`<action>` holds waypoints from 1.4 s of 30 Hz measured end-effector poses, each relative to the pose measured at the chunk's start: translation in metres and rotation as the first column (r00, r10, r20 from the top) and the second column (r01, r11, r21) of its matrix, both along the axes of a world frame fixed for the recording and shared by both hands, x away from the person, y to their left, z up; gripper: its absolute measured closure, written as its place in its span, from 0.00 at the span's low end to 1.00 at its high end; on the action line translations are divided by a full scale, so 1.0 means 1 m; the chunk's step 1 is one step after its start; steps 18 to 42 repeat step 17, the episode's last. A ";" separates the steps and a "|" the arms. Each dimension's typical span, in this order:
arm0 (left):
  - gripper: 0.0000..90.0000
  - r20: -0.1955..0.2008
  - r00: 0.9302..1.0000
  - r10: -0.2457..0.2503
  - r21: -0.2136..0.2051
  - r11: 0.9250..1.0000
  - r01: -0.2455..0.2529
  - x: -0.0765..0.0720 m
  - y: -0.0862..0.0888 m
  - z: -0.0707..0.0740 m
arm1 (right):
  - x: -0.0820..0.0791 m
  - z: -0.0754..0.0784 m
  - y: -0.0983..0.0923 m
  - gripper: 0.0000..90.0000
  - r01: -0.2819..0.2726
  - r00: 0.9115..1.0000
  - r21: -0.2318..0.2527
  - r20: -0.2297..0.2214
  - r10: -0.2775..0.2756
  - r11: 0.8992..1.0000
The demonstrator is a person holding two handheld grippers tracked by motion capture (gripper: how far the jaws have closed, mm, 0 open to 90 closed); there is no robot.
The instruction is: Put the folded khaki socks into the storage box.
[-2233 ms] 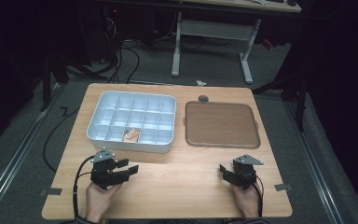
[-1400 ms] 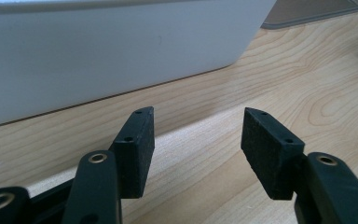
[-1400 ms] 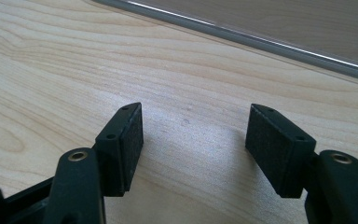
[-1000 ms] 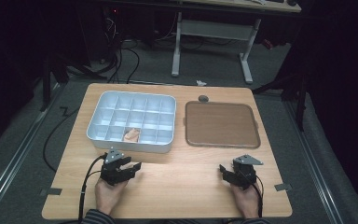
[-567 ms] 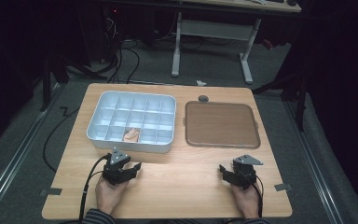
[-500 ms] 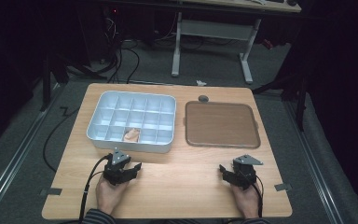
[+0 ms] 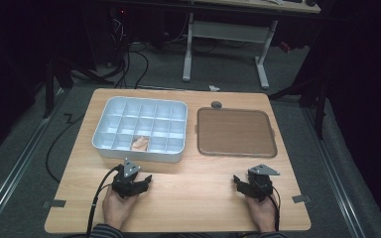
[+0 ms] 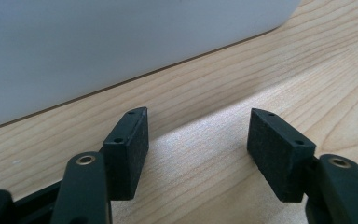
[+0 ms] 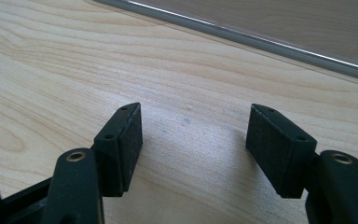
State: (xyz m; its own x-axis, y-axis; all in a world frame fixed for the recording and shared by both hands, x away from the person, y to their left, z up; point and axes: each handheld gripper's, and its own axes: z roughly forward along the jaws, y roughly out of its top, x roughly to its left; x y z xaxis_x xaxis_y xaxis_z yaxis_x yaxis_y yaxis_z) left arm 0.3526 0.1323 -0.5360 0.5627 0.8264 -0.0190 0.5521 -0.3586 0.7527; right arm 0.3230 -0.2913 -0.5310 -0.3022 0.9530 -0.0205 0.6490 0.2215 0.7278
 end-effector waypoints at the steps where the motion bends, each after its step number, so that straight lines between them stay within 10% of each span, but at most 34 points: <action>1: 0.43 0.000 1.000 -0.001 0.000 1.000 0.001 0.000 0.000 0.000 | 0.000 0.000 0.000 0.40 0.001 1.000 0.001 -0.001 -0.001 1.000; 42: 0.42 -0.008 1.000 0.001 -0.013 1.000 -0.001 0.000 0.002 0.000 | 0.000 0.000 0.000 0.40 0.002 1.000 0.002 -0.001 -0.002 1.000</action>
